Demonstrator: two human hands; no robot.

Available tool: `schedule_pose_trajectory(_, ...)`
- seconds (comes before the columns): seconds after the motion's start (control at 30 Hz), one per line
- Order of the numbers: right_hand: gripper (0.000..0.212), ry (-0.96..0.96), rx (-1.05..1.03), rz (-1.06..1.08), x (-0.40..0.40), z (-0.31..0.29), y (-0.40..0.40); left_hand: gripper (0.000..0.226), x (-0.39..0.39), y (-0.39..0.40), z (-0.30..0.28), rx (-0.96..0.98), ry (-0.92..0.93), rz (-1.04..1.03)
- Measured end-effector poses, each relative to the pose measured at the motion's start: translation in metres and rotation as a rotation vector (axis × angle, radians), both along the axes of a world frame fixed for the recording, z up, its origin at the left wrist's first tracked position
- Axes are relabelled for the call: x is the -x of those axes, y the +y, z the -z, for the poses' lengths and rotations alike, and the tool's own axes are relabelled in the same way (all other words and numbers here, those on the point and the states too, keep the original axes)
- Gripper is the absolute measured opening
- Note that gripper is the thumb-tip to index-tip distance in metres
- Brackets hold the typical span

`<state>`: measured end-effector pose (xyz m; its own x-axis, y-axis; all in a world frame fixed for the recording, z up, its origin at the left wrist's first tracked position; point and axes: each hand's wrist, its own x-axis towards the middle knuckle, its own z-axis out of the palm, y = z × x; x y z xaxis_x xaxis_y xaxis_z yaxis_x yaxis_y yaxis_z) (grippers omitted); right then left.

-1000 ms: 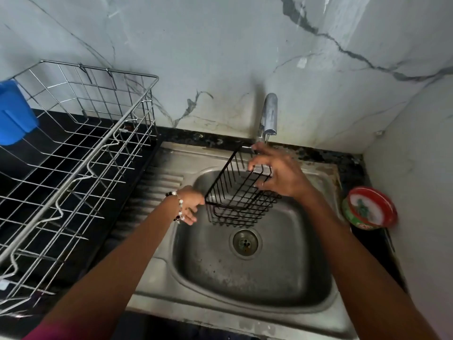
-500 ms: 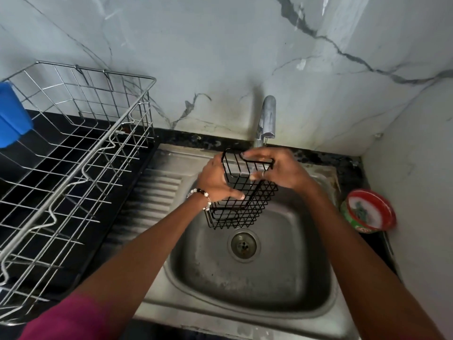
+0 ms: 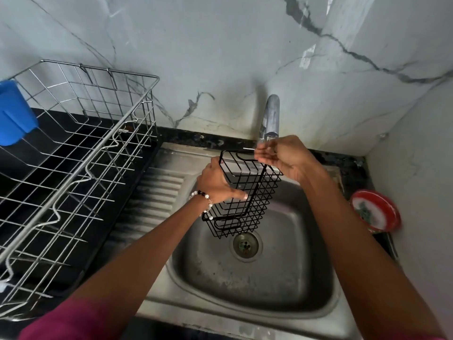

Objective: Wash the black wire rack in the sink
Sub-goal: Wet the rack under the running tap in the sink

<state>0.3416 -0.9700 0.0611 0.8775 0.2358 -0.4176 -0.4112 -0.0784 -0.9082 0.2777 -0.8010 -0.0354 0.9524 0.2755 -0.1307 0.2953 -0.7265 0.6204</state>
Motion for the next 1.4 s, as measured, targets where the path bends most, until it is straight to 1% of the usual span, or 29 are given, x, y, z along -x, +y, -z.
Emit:
schedule_pose_trajectory(0.1, 0.029, 0.085, -0.205, -0.118, 0.004, -0.01, 0.003, 0.126, 0.0, -0.006, -0.003, -0.042, 0.004, 0.059)
schedule_pose_trajectory(0.13, 0.029, 0.099, -0.223, -0.115, 0.005, -0.01, 0.004, 0.128, 0.0, -0.009, -0.003, -0.062, 0.004, 0.09)
schedule_pose_trajectory(0.23, 0.03, 0.106, -0.211, -0.007, 0.002, -0.007, 0.0, 0.128, 0.002, -0.016, -0.005, -0.13, 0.03, 0.198)
schedule_pose_trajectory(0.33, 0.031, 0.15, -0.289, -0.022, 0.001, -0.005, -0.006, 0.128, 0.006, -0.021, -0.007, -0.213, 0.053, 0.281)
schedule_pose_trajectory(0.37, 0.029, 0.15, -0.284, -0.002, 0.002, -0.005, -0.008, 0.128, 0.006, -0.023, -0.006, -0.231, 0.061, 0.302)
schedule_pose_trajectory(0.43, 0.026, 0.129, -0.212, 0.044, 0.002, -0.006, -0.012, 0.13, 0.008, -0.026, -0.005, -0.261, 0.074, 0.329)
schedule_pose_trajectory(0.53, 0.03, 0.142, -0.2, -0.03, 0.006, -0.007, -0.013, 0.13, 0.008, -0.028, -0.006, -0.291, 0.065, 0.34)
schedule_pose_trajectory(0.67, 0.024, 0.109, -0.134, 0.005, 0.005, -0.008, -0.013, 0.13, 0.007, -0.029, -0.006, -0.292, 0.068, 0.336)
schedule_pose_trajectory(0.73, 0.027, 0.121, -0.188, -0.029, 0.005, -0.01, -0.013, 0.131, 0.006, -0.029, -0.006, -0.289, 0.067, 0.327)
schedule_pose_trajectory(0.8, 0.028, 0.132, -0.221, -0.01, 0.003, -0.009, -0.015, 0.131, 0.005, -0.028, -0.006, -0.277, 0.062, 0.323)
schedule_pose_trajectory(0.9, 0.021, 0.102, -0.041, 0.057, -0.002, -0.001, -0.022, 0.129, 0.006, -0.024, -0.005, -0.243, 0.065, 0.299)
schedule_pose_trajectory(1.0, 0.019, 0.097, 0.114, 0.05, -0.004, 0.008, -0.032, 0.128, 0.008, -0.013, -0.003, -0.145, 0.057, 0.233)
schedule_pose_trajectory(1.07, 0.019, 0.103, 0.091, 0.038, -0.003, 0.008, -0.033, 0.129, 0.009, -0.006, -0.003, -0.068, 0.05, 0.179)
schedule_pose_trajectory(1.17, 0.025, 0.096, -0.061, -0.017, 0.001, 0.002, -0.027, 0.125, 0.011, 0.0, -0.003, 0.008, 0.047, 0.107)
schedule_pose_trajectory(1.23, 0.025, 0.072, -0.076, -0.028, 0.0, 0.003, -0.022, 0.123, 0.013, 0.002, -0.005, 0.039, 0.032, 0.069)
schedule_pose_trajectory(1.27, 0.022, 0.039, -0.016, -0.002, -0.001, 0.006, -0.021, 0.121, 0.014, 0.003, -0.006, 0.047, 0.014, 0.054)
schedule_pose_trajectory(1.33, 0.017, -0.06, 0.225, 0.084, -0.003, 0.016, -0.02, 0.119, 0.019, 0.004, -0.01, 0.046, -0.028, 0.025)
schedule_pose_trajectory(1.37, 0.017, -0.071, 0.318, 0.114, -0.002, 0.021, -0.021, 0.119, 0.023, 0.003, -0.011, 0.027, -0.054, 0.014)
schedule_pose_trajectory(1.4, 0.027, -0.026, 0.366, 0.123, 0.0, 0.025, -0.022, 0.12, 0.027, 0.001, -0.013, -0.01, -0.081, 0.006)
